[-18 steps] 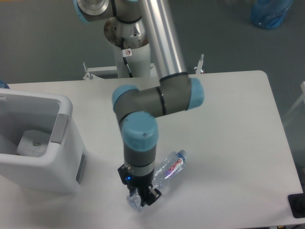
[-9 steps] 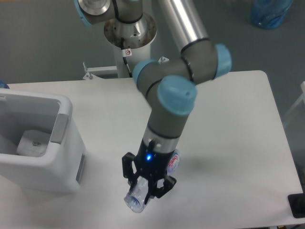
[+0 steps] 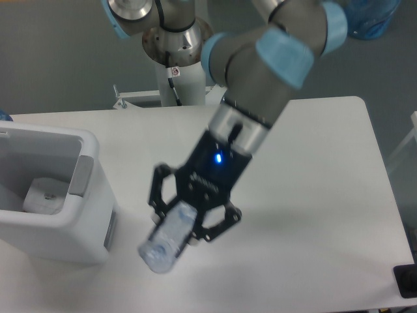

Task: Place the trash in the trash can
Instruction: 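Carry the bottle over the white bin and release it inside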

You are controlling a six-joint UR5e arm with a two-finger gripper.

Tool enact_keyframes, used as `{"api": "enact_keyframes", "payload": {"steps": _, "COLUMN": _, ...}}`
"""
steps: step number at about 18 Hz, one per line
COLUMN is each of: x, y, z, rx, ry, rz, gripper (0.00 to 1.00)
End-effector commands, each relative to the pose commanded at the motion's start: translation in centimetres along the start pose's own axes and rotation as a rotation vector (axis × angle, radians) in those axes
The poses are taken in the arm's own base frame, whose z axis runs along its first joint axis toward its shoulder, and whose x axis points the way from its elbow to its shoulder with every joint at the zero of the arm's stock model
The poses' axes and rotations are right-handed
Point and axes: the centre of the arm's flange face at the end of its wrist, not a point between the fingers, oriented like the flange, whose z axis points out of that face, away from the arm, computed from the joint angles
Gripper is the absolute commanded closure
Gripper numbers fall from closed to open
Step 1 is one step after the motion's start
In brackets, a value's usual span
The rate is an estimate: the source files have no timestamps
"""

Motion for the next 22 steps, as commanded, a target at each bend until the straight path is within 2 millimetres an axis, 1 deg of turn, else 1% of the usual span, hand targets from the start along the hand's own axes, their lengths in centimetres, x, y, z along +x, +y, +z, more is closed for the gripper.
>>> {"api": "enact_keyframes", "payload": {"steps": 2, "x": 3.4, "y": -1.4, "z": 0.2, "rx": 0.013, "ry": 0.032, "rz": 0.030, "gripper": 0.55}}
{"api": "enact_keyframes", "payload": {"steps": 3, "x": 4.7, "y": -1.9, "z": 0.5, "rx": 0.013, "ry": 0.045, "rz": 0.045, "gripper": 0.55}}
{"api": "enact_keyframes", "payload": {"steps": 5, "x": 7.0, "y": -2.2, "z": 1.9, "rx": 0.008, "ry": 0.081, "rz": 0.065, "gripper": 0.55}}
{"api": "enact_keyframes", "payload": {"steps": 7, "x": 10.0, "y": -2.4, "z": 4.0, "rx": 0.004, "ry": 0.154, "rz": 0.083, "gripper": 0.55}}
{"api": "enact_keyframes", "payload": {"steps": 8, "x": 10.8, "y": -2.3, "z": 4.7, "rx": 0.007, "ry": 0.186, "rz": 0.086, "gripper": 0.55}}
{"api": "enact_keyframes", "payload": {"steps": 9, "x": 11.0, "y": -2.1, "z": 5.1, "rx": 0.014, "ry": 0.210, "rz": 0.084, "gripper": 0.55}}
{"api": "enact_keyframes", "payload": {"steps": 12, "x": 12.7, "y": -1.2, "z": 7.1, "rx": 0.023, "ry": 0.319, "rz": 0.064, "gripper": 0.53}}
{"api": "enact_keyframes", "payload": {"steps": 13, "x": 12.7, "y": -0.8, "z": 7.3, "rx": 0.029, "ry": 0.347, "rz": 0.052, "gripper": 0.52}}
{"api": "enact_keyframes", "payload": {"steps": 16, "x": 12.6, "y": 1.2, "z": 8.2, "rx": 0.030, "ry": 0.398, "rz": 0.020, "gripper": 0.51}}
{"api": "enact_keyframes", "payload": {"steps": 18, "x": 12.3, "y": 1.7, "z": 8.6, "rx": 0.030, "ry": 0.398, "rz": 0.021, "gripper": 0.42}}
{"api": "enact_keyframes", "payload": {"steps": 22, "x": 11.3, "y": 2.7, "z": 9.9, "rx": 0.021, "ry": 0.404, "rz": 0.020, "gripper": 0.42}}
